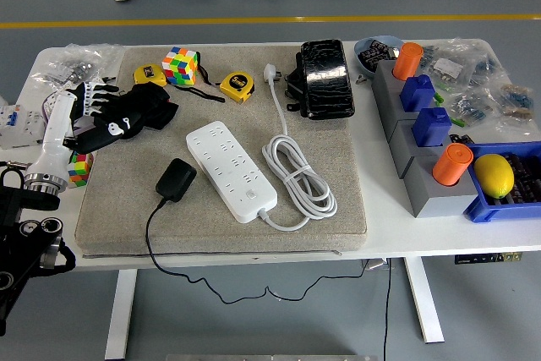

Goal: Put the plug near the board,insert it into the board,press the button,pull the plug out

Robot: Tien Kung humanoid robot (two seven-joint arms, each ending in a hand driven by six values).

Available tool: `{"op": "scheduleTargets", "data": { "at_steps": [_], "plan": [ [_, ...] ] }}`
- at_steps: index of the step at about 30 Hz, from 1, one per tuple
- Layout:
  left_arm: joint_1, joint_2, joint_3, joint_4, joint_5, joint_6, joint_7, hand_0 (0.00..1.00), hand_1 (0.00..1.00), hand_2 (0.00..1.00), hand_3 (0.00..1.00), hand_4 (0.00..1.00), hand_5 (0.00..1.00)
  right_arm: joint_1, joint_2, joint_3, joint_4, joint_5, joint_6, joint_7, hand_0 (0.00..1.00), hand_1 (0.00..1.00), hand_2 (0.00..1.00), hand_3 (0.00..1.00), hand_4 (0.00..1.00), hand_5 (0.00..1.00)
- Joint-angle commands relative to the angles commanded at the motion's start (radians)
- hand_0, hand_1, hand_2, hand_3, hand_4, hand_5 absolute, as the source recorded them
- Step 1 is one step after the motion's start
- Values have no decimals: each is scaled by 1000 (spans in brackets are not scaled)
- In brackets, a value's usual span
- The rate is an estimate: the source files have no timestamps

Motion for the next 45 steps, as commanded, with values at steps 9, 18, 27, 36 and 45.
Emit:
{"op": "scheduleTargets", "data": {
  "at_steps": [9, 18, 27, 36, 45],
  "plan": [
    [6, 15, -59, -46, -1, -22, -5, 317, 492, 518, 552, 806, 137, 11, 0, -7, -4, 5, -1, -1, 493, 536, 522, 509, 808, 337],
    [20, 8, -97, -65, 31, -39, 26, 317, 491, 517, 552, 804, 138, 17, 6, -25, -11, 7, 0, -4, 493, 536, 523, 509, 808, 342],
    [47, 19, -120, -79, 39, -54, 40, 317, 490, 516, 552, 804, 140, 5, 8, -23, -14, 14, -1, -5, 487, 538, 523, 509, 808, 344],
    [77, 15, -133, -92, 51, -73, 64, 318, 490, 517, 551, 802, 142, -4, 13, -38, -26, 49, 1, -13, 492, 540, 525, 511, 812, 347],
    [75, 15, -139, -106, 59, -91, 81, 318, 491, 518, 552, 801, 141, 25, 10, -119, -39, 125, 2, -15, 490, 542, 526, 510, 813, 349]
  ]
}}
